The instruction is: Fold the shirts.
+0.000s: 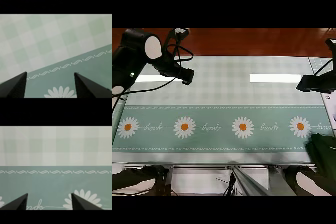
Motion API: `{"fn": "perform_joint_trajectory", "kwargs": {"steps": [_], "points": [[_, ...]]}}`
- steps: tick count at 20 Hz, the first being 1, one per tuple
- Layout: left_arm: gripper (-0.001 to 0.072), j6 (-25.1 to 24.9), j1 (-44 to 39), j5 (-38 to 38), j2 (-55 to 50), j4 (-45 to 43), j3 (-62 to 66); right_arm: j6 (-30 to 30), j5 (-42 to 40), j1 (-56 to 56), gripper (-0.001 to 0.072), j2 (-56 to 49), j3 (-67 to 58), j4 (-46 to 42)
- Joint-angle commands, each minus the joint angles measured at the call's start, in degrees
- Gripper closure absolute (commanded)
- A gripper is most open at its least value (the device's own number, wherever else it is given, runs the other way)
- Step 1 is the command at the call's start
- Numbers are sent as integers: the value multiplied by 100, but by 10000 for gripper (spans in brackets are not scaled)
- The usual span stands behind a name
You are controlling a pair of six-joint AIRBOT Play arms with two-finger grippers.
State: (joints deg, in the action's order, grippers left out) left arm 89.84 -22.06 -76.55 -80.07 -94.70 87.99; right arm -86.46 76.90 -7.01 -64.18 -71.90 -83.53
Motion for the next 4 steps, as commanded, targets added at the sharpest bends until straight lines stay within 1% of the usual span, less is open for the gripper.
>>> {"fn": "perform_joint_trajectory", "kwargs": {"steps": [1,4], "points": [[-13,0,-2,-2,-2,0,7,-4,4,2,102,-4,-4,2],[-13,0,-2,-2,-2,0,7,-4,4,2,102,-4,-4,2]]}}
